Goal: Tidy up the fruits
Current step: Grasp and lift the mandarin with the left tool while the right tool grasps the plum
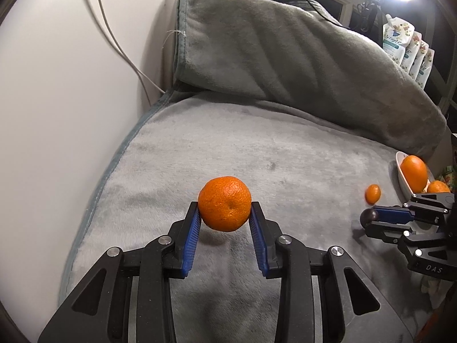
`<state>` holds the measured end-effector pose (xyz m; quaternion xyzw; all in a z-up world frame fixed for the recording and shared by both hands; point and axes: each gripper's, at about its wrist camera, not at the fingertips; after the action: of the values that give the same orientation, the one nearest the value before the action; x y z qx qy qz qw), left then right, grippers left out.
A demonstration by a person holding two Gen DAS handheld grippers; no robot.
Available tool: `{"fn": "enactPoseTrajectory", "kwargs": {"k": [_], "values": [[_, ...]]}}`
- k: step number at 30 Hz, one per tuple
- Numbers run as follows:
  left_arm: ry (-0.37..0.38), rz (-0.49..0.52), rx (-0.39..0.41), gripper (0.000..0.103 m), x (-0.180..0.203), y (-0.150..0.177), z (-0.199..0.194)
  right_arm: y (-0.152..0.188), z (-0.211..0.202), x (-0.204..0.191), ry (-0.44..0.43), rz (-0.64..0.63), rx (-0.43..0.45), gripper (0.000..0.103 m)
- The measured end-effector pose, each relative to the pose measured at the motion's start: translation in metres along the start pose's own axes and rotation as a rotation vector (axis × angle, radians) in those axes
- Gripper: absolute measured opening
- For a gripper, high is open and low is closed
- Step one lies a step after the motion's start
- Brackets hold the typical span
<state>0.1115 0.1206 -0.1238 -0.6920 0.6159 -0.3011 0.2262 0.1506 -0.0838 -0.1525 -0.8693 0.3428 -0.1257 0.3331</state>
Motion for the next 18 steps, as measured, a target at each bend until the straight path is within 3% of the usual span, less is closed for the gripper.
{"fn": "enactPoseTrajectory", "kwargs": {"k": [18], "values": [[0.103, 0.054, 0.042, 0.032, 0.045, 0.002, -0.030, 0.018, -0.057, 0.015, 0.004, 0.056, 0.100, 0.023]]}}
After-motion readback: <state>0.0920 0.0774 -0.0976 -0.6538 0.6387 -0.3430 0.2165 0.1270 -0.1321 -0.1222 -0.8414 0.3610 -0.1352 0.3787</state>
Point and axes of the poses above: each gripper's, at about its wrist camera, not at the fingertips, and z roughly the way its jaws point, x to its right, y to its underside, and after that the axes turned 2 degrees about -x, right-handed
